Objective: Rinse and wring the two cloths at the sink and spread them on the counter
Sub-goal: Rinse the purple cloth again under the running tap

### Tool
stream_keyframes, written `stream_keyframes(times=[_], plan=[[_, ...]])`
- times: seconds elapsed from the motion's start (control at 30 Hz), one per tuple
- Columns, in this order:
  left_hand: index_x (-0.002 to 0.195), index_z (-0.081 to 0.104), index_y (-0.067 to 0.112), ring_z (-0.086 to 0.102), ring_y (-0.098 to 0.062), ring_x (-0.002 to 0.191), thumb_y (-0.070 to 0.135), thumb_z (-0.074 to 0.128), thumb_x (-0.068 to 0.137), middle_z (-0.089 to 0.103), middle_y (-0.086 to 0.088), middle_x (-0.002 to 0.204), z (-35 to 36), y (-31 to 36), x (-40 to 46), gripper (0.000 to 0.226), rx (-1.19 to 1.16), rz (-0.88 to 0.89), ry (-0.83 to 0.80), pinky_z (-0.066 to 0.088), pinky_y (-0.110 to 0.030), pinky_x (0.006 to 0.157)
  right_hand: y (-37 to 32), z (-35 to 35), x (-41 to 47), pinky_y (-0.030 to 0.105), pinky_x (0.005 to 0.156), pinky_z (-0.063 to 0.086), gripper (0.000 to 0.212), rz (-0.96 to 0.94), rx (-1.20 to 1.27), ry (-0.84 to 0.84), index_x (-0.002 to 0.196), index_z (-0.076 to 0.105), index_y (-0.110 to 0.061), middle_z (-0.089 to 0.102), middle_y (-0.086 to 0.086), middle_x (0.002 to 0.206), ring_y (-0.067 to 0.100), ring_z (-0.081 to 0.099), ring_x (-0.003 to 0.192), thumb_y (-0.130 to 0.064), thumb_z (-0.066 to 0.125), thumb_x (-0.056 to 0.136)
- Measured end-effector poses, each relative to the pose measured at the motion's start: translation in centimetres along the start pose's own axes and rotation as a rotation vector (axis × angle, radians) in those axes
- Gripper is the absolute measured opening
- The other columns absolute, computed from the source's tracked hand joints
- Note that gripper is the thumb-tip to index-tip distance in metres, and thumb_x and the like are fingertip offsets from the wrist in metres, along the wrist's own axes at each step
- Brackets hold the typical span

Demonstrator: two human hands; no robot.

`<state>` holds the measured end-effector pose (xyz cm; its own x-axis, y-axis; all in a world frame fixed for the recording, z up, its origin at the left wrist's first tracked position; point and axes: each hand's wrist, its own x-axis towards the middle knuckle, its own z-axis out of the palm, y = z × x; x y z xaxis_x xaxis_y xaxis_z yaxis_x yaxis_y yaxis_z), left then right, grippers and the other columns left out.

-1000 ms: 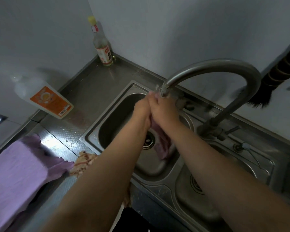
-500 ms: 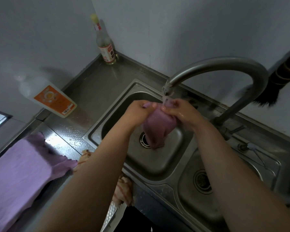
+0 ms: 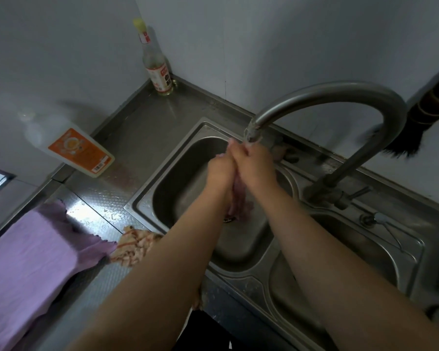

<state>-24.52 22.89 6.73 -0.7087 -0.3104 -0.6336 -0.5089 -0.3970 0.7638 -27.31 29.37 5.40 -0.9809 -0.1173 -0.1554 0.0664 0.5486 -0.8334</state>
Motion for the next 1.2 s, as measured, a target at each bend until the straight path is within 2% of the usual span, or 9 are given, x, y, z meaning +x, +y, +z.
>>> stream_keyframes(times=[0.1,0.27,0.5,0.6,0.73,0.9,1.0,1.07,1.2], plan=[[0.084,0.067,0.009,0.064,-0.019,0.063,0.031,0.053,0.098,0.065,-0.004,0.061,1.0,-0.5,-0.6,0.029,-0.103,-0.059,-0.036,0.053,-0.032,0.067,-0.1,-0.6,1.3,0.032,0.064,0.044,0.039,0.082,-0.148,0.106,0.085,0.068,-0.009,0.065,0.008,0.077,0.027,0.064,0.078,-0.037,0.045,0.098],[0.087,0.061,0.003,0.065,-0.027,0.070,0.036,0.047,0.100,0.058,-0.010,0.072,0.5,0.4,0.2,0.038,-0.148,-0.093,-0.049,0.052,-0.024,0.048,-1.3,-0.2,-0.7,0.024,0.051,0.041,0.044,-0.027,-0.238,0.073,0.072,0.057,-0.017,0.054,-0.003,0.061,0.012,0.055,0.056,-0.045,0.038,0.100],[0.082,0.064,0.012,0.055,-0.014,0.059,0.039,0.049,0.098,0.058,-0.004,0.072,0.2,1.1,0.5,0.034,-0.178,-0.136,-0.130,0.048,-0.028,0.059,-1.3,0.3,-1.3,0.030,0.052,0.046,0.049,-0.079,-0.110,0.072,0.070,0.058,-0.014,0.060,0.004,0.064,0.019,0.059,0.055,-0.047,0.036,0.099],[0.107,0.065,0.006,0.065,-0.019,0.080,0.040,0.043,0.101,0.066,-0.009,0.087,-0.3,0.9,-0.5,0.042,-0.210,-0.216,-0.287,0.055,-0.031,0.074,0.1,-1.1,0.7,0.036,0.061,0.046,0.038,0.028,-0.117,0.085,0.065,0.052,-0.018,0.056,0.003,0.064,0.020,0.056,0.060,-0.034,0.044,0.098],[0.127,0.054,0.000,0.063,-0.030,0.112,0.054,0.052,0.085,0.062,-0.020,0.126,-2.4,0.6,0.0,0.069,-0.188,-0.208,-0.369,0.049,-0.038,0.098,0.4,-3.5,2.0,0.034,0.071,0.046,0.046,0.261,0.309,0.000,0.074,0.062,-0.011,0.063,0.007,0.073,0.019,0.061,0.070,-0.047,0.045,0.096],[0.082,0.053,0.008,0.058,-0.018,0.080,0.015,0.059,0.094,0.052,-0.012,0.085,-5.0,-0.2,1.5,0.015,0.017,-0.079,-0.376,0.053,-0.023,0.072,1.9,-4.0,1.4,0.032,0.083,0.051,0.032,0.313,0.824,-0.382,0.092,0.067,-0.003,0.070,0.012,0.088,0.022,0.064,0.090,-0.032,0.053,0.096],[0.100,0.057,0.013,0.059,-0.012,0.088,-0.001,0.055,0.092,0.058,-0.005,0.095,-5.5,0.2,1.8,0.016,0.122,0.067,-0.334,0.054,-0.026,0.081,3.5,-3.8,1.5,0.046,0.105,0.039,0.029,0.270,0.926,-0.545,0.107,0.069,-0.001,0.063,0.023,0.112,0.032,0.057,0.109,-0.022,0.065,0.088],[0.123,0.057,0.012,0.062,-0.016,0.105,0.004,0.053,0.095,0.063,-0.009,0.115,-5.5,0.7,1.4,0.029,0.216,0.122,-0.348,0.050,-0.035,0.096,3.6,-3.7,1.3,0.043,0.094,0.046,0.018,0.223,0.831,-0.472,0.099,0.074,-0.013,0.067,0.015,0.104,0.028,0.060,0.099,-0.022,0.061,0.091],[0.106,0.066,0.003,0.067,-0.021,0.091,0.038,0.051,0.096,0.069,-0.011,0.098,-5.5,0.9,0.6,0.039,0.311,0.143,-0.428,0.052,-0.033,0.085,2.2,-4.1,0.1,0.017,0.056,0.044,0.020,0.028,0.546,-0.324,0.079,0.070,-0.020,0.063,-0.010,0.065,0.000,0.057,0.059,-0.026,0.059,0.094]])
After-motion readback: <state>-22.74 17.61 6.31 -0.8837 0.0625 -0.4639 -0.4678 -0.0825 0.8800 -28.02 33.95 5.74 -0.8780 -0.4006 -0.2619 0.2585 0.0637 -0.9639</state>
